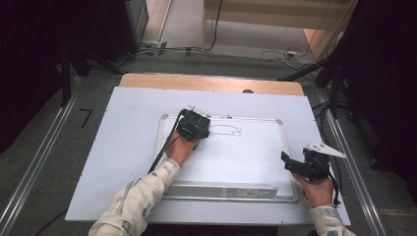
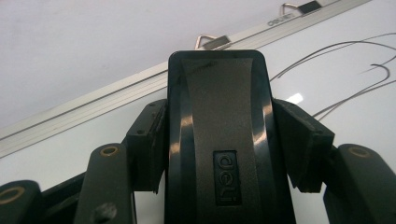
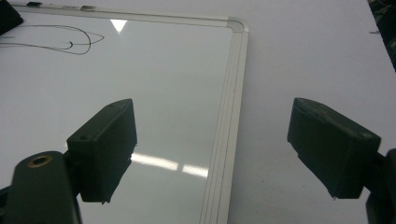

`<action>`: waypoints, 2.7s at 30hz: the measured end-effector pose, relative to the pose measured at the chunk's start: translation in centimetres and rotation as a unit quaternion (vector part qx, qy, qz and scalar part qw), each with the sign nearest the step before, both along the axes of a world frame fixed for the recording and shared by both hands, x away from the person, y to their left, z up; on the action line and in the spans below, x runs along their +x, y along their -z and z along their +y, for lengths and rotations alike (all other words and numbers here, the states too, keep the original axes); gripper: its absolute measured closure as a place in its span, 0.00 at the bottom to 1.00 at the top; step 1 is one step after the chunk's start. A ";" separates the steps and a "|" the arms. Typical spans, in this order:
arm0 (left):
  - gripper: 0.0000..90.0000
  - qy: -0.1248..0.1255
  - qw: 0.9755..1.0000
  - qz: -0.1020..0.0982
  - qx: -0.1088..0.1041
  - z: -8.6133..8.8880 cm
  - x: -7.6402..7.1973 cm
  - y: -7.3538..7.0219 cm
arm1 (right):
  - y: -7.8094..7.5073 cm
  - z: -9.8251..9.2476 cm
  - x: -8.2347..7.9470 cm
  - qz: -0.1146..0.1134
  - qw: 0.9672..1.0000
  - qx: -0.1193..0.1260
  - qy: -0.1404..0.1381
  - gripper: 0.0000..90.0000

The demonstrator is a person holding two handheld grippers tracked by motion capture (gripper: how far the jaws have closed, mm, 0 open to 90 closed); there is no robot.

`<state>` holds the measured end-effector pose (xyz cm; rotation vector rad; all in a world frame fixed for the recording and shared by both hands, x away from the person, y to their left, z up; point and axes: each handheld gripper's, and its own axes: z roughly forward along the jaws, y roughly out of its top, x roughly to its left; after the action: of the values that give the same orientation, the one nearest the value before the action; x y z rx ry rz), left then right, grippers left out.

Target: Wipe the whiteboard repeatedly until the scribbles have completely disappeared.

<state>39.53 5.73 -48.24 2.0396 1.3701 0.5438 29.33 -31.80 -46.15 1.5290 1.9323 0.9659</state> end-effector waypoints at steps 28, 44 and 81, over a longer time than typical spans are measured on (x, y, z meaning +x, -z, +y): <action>0.46 0.025 1.000 -0.005 0.007 -0.8 -0.3 0.1 | 0.0 0.3 0.1 0.000 1.000 0.000 -0.002 0.16; 0.46 0.075 0.997 0.004 0.003 -3.3 -1.3 0.0 | 0.0 0.4 0.2 0.000 1.000 -0.002 -0.006 0.16; 0.46 0.032 0.999 0.014 0.017 -4.6 0.3 -0.2 | 0.0 0.5 0.1 0.002 1.000 -0.002 -0.007 0.16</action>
<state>39.86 1.11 -48.03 2.1180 1.3143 0.5165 29.48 -31.28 -46.19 1.5178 1.9487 0.9641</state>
